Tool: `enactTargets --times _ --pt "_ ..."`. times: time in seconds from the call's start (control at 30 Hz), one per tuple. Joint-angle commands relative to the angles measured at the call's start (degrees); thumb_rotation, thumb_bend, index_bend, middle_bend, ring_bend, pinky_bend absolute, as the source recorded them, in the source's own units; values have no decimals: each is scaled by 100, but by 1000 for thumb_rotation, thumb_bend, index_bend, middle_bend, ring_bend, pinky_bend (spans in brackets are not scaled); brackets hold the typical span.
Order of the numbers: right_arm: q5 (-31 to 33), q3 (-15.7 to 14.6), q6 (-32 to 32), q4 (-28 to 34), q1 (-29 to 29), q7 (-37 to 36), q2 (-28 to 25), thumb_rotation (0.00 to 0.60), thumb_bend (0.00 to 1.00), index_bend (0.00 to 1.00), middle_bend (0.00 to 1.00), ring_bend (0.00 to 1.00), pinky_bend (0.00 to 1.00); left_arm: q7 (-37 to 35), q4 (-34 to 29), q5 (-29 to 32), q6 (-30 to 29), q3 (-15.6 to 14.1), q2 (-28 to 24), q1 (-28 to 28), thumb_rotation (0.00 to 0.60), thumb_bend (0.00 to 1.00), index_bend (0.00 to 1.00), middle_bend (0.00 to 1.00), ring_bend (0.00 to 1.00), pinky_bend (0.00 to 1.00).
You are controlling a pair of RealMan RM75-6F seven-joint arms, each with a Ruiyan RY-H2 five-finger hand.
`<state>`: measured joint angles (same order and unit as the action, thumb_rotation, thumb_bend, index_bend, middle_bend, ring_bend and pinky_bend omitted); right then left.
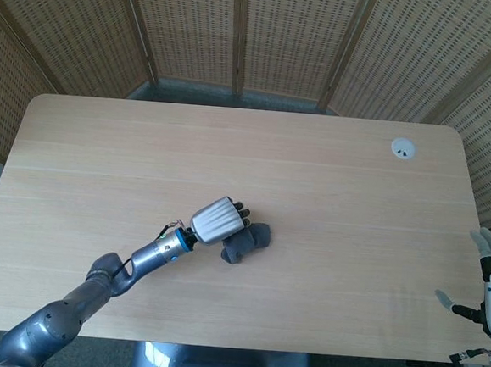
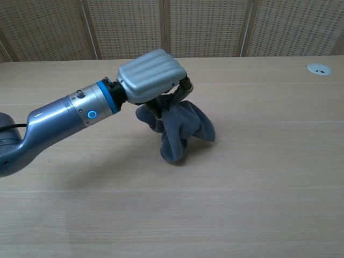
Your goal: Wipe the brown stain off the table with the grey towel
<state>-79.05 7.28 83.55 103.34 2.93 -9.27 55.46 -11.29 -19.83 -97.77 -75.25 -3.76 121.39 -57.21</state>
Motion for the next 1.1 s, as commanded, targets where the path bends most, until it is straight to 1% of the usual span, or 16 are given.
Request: enactTargets --times 0.03,0.2,0.33,0.53,0.77,0.9,1.1 --pt "-5 -3 -1 2 1 12 1 600 0 0 0 0 0 -26 -27 -62 -73 -125 -187 197 600 214 728 658 641 912" --pt "-39 -18 15 26 -1 63 13 600 0 0 0 0 0 -135 -20 -135 -249 -312 -542 595 600 214 728 658 641 912" --pt "-40 -22 11 36 3 99 22 600 0 0 0 0 0 -250 17 -123 -387 -361 -792 856 600 214 728 659 641 913" --pt "-55 -31 18 53 6 149 39 600 0 0 0 0 0 -507 -67 48 -773 -154 -1087 1034 600 214 727 659 641 912" --pt "-80 -41 25 72 0 137 29 600 0 0 0 0 0 -637 -469 386 -1389 365 -1537 1042 600 215 728 658 641 912" --pt "-91 -42 33 82 -7 95 10 600 0 0 0 0 0 -580 -708 462 -1474 463 -1789 1118 600 216 728 659 641 912" --pt "-101 -43 41 91 -19 26 -25 600 0 0 0 0 0 -423 -991 516 -1549 468 -2129 1405 600 215 728 659 641 913"
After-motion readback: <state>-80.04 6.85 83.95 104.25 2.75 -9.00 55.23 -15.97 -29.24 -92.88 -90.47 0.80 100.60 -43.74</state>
